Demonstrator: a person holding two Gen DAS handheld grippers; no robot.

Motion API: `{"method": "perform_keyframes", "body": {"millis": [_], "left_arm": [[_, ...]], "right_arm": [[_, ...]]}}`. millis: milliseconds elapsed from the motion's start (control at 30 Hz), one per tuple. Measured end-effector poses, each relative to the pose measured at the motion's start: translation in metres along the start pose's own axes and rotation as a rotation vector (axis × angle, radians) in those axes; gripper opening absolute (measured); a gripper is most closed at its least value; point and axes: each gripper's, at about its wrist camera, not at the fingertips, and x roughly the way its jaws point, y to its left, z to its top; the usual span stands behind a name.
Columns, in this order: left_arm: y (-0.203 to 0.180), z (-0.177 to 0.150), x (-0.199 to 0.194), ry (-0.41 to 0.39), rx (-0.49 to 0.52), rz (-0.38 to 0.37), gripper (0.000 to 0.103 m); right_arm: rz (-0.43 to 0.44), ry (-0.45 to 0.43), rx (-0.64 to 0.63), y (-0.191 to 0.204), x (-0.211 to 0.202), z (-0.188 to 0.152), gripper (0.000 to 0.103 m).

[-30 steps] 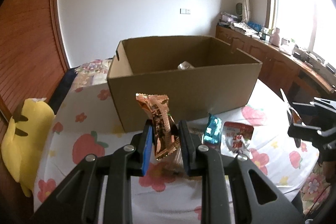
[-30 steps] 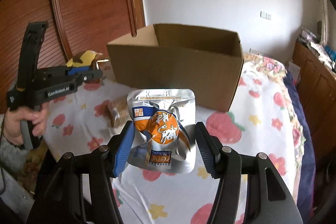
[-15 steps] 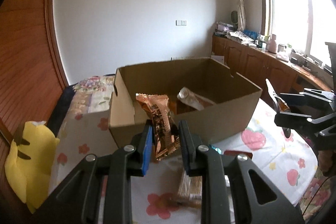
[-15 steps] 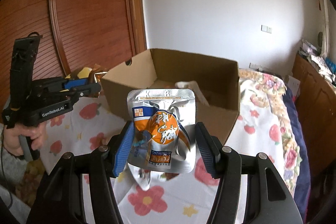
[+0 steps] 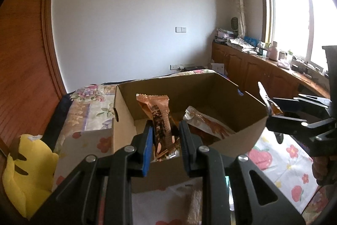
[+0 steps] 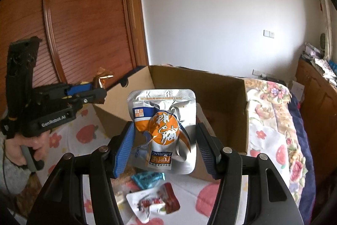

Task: Organize snacks
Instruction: 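Lift both snacks and carry them over the cardboard box, then open both tools to drop the snacks into the box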

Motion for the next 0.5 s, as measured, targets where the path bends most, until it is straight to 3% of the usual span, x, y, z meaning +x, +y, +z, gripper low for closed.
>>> {"method": "perform_keyframes", "body": {"millis": [233, 500], "left_arm": [[0.015, -0.002, 0.029, 0.042, -0.07, -0.029, 0.022], [0.007, -0.012, 0.044, 0.072, -0.055, -0.027, 0.023]], "right_arm": [[-0.003, -0.009, 0.025, -0.008, 0.013, 0.007, 0.06], [-0.017, -0.004, 0.056, -0.023, 0.028, 0.005, 0.06]]}}
